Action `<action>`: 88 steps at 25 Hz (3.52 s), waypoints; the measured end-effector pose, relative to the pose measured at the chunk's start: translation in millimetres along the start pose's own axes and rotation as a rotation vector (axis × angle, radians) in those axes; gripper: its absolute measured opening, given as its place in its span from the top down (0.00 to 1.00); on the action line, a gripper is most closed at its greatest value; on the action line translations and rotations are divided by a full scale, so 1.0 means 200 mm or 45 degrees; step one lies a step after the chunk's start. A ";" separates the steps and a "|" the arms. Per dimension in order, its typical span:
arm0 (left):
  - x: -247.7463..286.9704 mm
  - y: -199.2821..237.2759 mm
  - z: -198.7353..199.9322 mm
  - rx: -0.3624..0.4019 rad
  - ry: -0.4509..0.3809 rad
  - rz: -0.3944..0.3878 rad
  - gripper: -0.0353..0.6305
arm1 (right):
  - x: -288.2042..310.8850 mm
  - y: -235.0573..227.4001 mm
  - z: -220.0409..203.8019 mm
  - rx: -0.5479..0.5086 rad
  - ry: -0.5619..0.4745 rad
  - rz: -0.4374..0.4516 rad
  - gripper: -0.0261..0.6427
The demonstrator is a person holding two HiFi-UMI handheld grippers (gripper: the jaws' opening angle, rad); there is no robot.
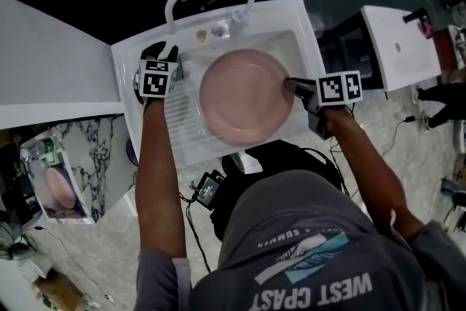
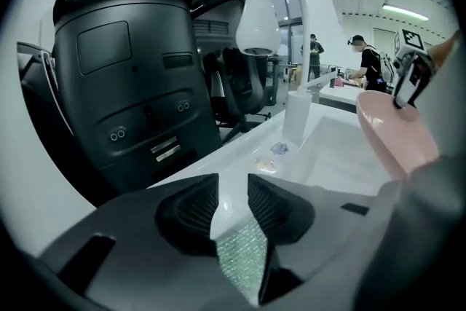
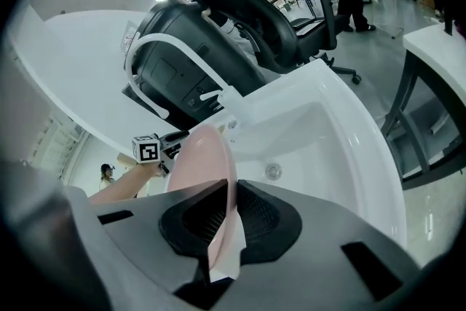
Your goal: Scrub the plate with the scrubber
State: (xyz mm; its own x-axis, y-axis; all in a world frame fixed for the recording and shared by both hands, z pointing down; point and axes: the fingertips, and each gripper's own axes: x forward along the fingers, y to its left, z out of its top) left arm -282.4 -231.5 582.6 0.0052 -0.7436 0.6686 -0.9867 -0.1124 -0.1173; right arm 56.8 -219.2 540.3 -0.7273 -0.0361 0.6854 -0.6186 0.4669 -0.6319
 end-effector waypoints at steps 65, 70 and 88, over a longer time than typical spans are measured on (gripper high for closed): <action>-2.03 -0.05 -0.84 -0.240 -0.319 0.494 0.91 | 1.06 0.32 -0.54 0.126 0.265 -0.150 0.85; -2.10 -0.06 -0.73 -0.244 -0.406 0.467 0.91 | 0.92 0.34 -0.46 0.109 0.150 -0.157 0.85; -2.43 -0.37 -0.08 -0.219 -0.779 0.093 0.94 | -0.53 1.63 -0.31 -1.250 -0.566 0.169 0.92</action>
State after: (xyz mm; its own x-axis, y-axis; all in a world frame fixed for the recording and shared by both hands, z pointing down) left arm -214.8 148.5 277.5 -0.0216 -0.9928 0.1174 -0.9997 0.0226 0.0066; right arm -48.7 -9.2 283.5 -0.9356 -0.1578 0.3157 -0.1633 0.9865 0.0091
